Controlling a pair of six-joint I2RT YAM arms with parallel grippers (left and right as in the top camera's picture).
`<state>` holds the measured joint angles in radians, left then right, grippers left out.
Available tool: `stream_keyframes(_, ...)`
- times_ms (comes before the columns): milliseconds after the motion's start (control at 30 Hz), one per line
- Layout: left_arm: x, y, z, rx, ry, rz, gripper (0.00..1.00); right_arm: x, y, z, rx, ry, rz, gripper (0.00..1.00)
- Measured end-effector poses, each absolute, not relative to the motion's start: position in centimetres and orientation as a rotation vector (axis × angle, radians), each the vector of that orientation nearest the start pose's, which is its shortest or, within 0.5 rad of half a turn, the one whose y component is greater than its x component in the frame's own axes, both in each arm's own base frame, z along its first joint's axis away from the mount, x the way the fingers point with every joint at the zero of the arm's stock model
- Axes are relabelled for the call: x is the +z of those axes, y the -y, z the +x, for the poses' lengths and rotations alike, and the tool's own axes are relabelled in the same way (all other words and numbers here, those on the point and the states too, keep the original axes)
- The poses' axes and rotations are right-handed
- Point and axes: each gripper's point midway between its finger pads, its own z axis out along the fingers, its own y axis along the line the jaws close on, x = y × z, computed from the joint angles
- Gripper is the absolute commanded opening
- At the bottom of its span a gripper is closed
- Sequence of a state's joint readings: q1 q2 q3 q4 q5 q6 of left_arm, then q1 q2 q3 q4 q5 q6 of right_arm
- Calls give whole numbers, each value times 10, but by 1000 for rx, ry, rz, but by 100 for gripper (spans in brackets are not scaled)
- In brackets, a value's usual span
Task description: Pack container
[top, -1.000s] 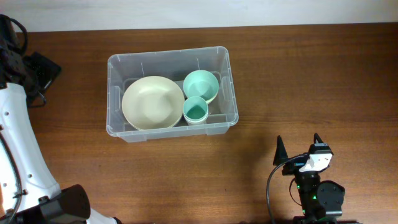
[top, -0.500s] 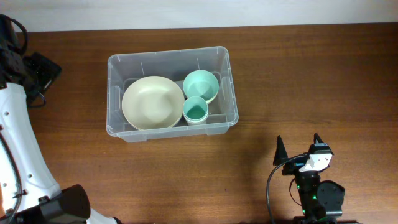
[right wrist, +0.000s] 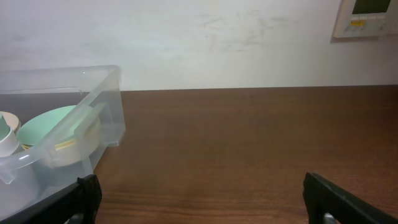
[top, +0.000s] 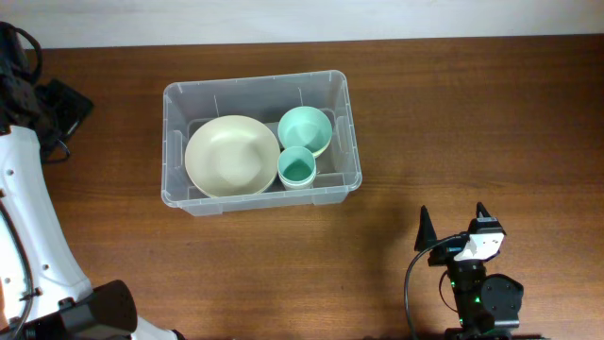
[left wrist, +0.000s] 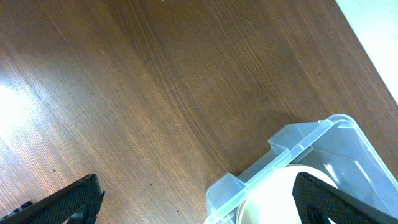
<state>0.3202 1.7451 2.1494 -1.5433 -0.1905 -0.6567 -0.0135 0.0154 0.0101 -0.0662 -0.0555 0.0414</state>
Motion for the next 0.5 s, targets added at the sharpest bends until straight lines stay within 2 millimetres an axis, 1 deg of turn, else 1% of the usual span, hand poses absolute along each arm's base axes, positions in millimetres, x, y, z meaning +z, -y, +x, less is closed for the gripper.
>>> stream_keyframes(100,305,-147,340,156,-2341,-1308,100,159,-6,246,67,-1643,3,99)
stream_keyframes(200,305,-153,335,214,-2335,-1317,100,159,-6,246,67,-1643,2,99)
stream_keyframes(300,301,-154,316,291,-2385,-1343,100,159,-6,246,67,-1643,2,99)
stream_keyframes(367,304,-152,302,320,-2403,-1352,100,159,-6,246,67,-1643,2,99)
stream_keyframes(433,319,-151,296,307,-2344,-1335,100,159,-6,246,67,-1643,2,99)
stream_keyframes(467,334,-152,299,273,-2260,-1307,100,159,-6,246,66,-1643,2,99)
stream_keyframes(500,343,-152,301,251,-2204,-1288,100,159,-6,246,66,-1643,3,99)
